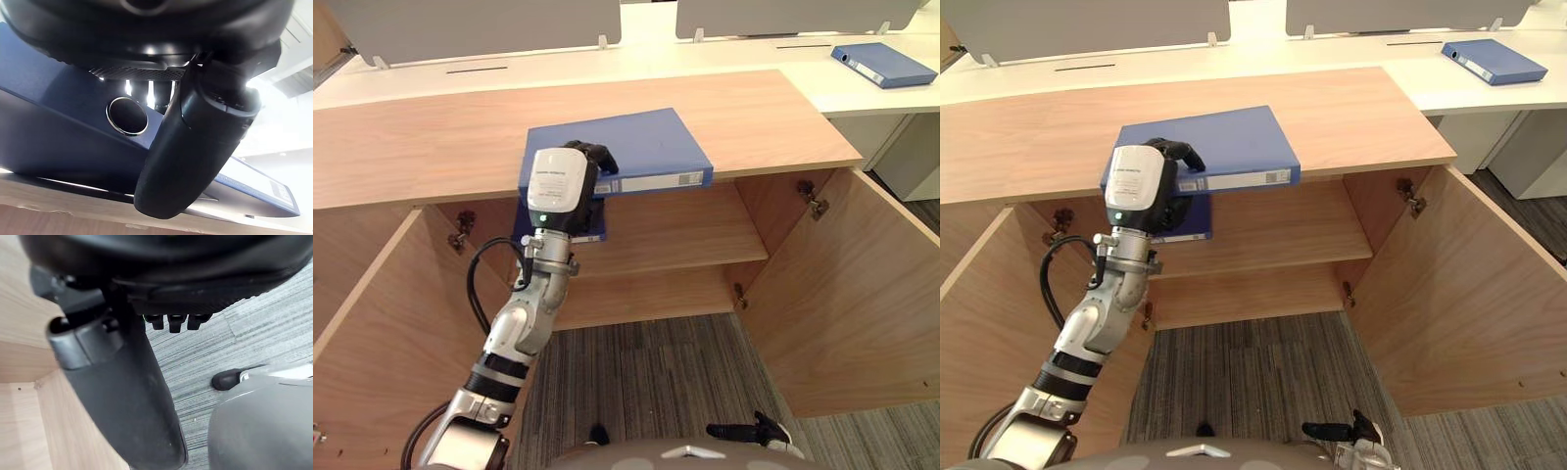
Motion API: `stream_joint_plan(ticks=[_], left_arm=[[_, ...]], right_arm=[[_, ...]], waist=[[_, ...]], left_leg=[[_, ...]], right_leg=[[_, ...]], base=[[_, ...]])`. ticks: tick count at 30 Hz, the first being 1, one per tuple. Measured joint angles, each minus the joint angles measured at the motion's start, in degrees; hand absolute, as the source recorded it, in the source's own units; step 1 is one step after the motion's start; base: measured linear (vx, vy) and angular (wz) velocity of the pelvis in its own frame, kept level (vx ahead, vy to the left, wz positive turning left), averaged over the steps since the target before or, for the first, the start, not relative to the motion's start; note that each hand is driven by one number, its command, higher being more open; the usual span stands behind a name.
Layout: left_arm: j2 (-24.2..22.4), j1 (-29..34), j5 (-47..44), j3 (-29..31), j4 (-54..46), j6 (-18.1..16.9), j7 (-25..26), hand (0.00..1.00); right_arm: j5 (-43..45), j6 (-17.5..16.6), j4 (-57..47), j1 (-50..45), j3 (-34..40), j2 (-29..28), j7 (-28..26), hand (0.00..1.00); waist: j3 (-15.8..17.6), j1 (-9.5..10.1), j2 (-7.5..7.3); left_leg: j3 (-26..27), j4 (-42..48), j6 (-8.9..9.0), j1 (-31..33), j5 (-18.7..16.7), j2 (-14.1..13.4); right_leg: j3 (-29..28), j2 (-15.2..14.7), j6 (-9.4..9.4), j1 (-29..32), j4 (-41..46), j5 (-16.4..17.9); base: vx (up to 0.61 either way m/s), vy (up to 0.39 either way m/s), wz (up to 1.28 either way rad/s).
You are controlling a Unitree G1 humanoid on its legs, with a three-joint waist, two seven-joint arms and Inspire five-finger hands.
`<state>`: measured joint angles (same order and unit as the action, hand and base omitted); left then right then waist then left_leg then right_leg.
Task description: Walk over to the cabinet, pick up the folder, carry it to the office cabinet, place the folder inside the office cabinet, then close the office cabinet door
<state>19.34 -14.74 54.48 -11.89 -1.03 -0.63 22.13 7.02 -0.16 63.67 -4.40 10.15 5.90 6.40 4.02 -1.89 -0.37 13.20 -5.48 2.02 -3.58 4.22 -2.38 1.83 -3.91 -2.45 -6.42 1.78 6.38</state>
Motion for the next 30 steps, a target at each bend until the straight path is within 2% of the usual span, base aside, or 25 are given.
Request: stream_joint_plan(ticks=[3, 10, 13, 15, 16, 17, 18, 19, 22, 26, 30], left_arm=[[-1.84, 1.97, -1.21, 2.12, -3.14, 0.05, -0.17, 0.00], [-7.56, 10.34, -14.28, 4.05, -19.66, -1.50, -0.16, 0.00], [-9.51, 13.66, -23.63, 3.78, -25.20, -4.51, -1.51, 0.00], [-10.29, 15.09, -31.92, 3.32, -27.95, -6.34, -3.06, 0.00], [-11.02, 16.17, -38.83, 3.06, -29.79, -7.46, -3.93, 0.00], [-11.12, 16.38, -39.59, 3.04, -30.14, -7.62, -3.94, 0.00], [-11.38, 16.95, -44.57, 3.10, -31.62, -8.20, -4.76, 0.00], [-11.75, 17.03, -54.07, 3.07, -32.76, -9.25, -6.78, 0.00], [-12.64, 17.05, -64.93, 1.85, -35.18, -10.67, -9.92, 0.00], [-13.08, 17.06, -72.89, 1.50, -36.23, -11.70, -13.33, 0.00], [-13.04, 18.79, -82.74, 1.26, -36.14, -11.69, -16.75, 0.00]], right_arm=[[0.34, -0.20, -4.27, -0.51, -0.07, -0.29, 0.24, 1.00], [2.10, -1.25, -22.52, -4.04, -2.38, -1.64, 1.73, 1.00], [2.12, -2.60, -32.97, -5.64, -2.43, -3.42, 1.86, 1.00], [2.11, -3.04, -39.48, -6.05, -2.47, -4.31, 2.04, 1.00], [2.11, -3.28, -44.60, -6.65, -2.49, -4.78, 2.36, 1.00], [2.11, -3.38, -45.39, -6.71, -2.48, -4.89, 2.42, 1.00], [2.11, -3.68, -48.34, -6.80, -2.44, -5.43, 2.52, 1.00], [2.11, -4.13, -51.50, -7.13, -2.45, -5.83, 2.52, 1.00], [2.11, -4.60, -57.26, -7.67, -2.42, -6.24, 2.58, 1.00], [2.10, -4.97, -65.14, -7.66, -2.42, -6.27, 2.60, 1.00], [2.10, -6.96, -75.06, -7.36, -2.27, -5.92, 2.50, 1.00]], waist=[[0.03, -0.11, 0.03], [0.13, -0.18, 0.50], [0.19, -0.50, 0.62], [0.34, -0.70, 0.87], [0.59, -0.76, 1.31], [0.62, -0.77, 1.36], [0.55, -0.77, 1.59], [0.40, -0.82, 1.83], [0.29, -1.11, 2.00], [0.08, -1.39, 2.33], [-0.04, -1.50, 2.51]], left_leg=[[0.51, 0.06, 0.07, 0.02, -0.04, -0.15], [1.60, 0.33, 0.08, 0.64, -0.04, -1.03], [2.00, 0.33, 0.10, 0.89, -0.19, -1.46], [2.25, 0.27, 0.05, 1.05, -0.38, -1.55], [2.58, 0.04, 0.25, 1.07, -0.83, -1.48], [2.69, 0.04, 0.20, 1.07, -0.91, -1.47], [3.21, 0.04, 0.20, 1.10, -0.92, -1.48], [3.52, 0.05, 0.35, 1.11, -0.77, -1.47], [3.82, 0.33, -0.04, 1.15, -0.46, -1.43], [4.44, 0.35, -0.05, 1.36, -0.46, -1.45], [4.82, 0.36, -0.09, 1.38, -0.53, -1.59]], right_leg=[[-0.78, -0.04, 0.01, 0.30, -0.06, -0.16], [-3.15, 0.67, -0.13, 1.88, 0.13, -1.56], [-4.02, 0.96, -0.20, 2.83, 0.47, -1.97], [-4.59, 1.32, -0.36, 3.41, 0.65, -2.17], [-5.03, 1.28, -0.49, 3.70, 0.62, -2.28], [-5.11, 1.26, -0.51, 3.76, 0.62, -2.28], [-5.60, 1.27, -0.63, 4.13, 0.63, -2.37], [-5.94, 1.28, -0.70, 4.33, 0.61, -2.50], [-6.44, 1.29, -0.73, 4.49, 0.45, -2.75], [-7.00, 1.35, -0.90, 4.93, 0.33, -3.03], [-7.71, 1.47, -1.31, 5.17, 0.42, -3.39]], base=[[0.00, 0.001, -0.11], [-0.03, 0.003, -0.17], [-0.09, 0.006, -0.18], [-0.13, 0.004, -0.15], [-0.09, 0.005, -0.12], [-0.10, 0.020, -0.19], [-0.07, 0.027, -0.19], [-0.08, 0.029, -0.18], [-0.02, 0.010, -0.07], [0.00, 0.002, -0.10], [0.00, -0.002, -0.09]])
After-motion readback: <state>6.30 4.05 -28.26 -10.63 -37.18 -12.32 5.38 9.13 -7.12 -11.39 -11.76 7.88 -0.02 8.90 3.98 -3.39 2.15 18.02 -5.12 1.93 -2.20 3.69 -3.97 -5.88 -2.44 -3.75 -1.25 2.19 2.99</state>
